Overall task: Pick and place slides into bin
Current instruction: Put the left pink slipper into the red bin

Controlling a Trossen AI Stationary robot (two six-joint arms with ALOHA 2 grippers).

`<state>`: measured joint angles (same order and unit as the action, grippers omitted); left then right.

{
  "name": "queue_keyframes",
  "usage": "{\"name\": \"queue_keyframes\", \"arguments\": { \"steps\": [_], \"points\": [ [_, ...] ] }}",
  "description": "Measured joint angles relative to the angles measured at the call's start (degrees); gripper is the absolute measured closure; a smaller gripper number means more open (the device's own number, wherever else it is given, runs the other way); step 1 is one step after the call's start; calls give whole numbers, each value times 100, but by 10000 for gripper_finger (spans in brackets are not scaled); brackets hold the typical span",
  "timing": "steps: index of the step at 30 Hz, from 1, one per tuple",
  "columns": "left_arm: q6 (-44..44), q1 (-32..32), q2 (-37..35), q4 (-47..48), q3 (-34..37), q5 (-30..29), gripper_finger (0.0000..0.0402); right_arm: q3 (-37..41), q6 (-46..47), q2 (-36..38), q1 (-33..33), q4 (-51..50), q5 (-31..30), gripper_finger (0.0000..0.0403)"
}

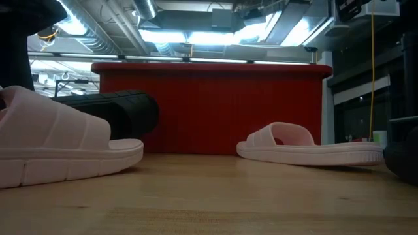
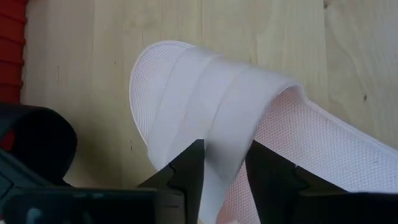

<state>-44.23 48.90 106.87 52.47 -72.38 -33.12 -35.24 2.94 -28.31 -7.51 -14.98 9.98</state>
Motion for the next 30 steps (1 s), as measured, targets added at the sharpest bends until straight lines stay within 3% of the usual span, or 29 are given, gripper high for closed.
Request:
{"name": "queue_keyframes", "arguments": {
  "steps": [15,22,30],
  "points": [
    [-13,-31,-11,-2,0,9,392,0,-24,-9,0,2,2,397],
    [-15,-31,-11,87,-84,-63,396,0,-34,-9,0,-32,2,397],
    [-168,-216,-9,877,-913,-533,398,0,-42,-9,-1,-98,2,397]
  ]
}}
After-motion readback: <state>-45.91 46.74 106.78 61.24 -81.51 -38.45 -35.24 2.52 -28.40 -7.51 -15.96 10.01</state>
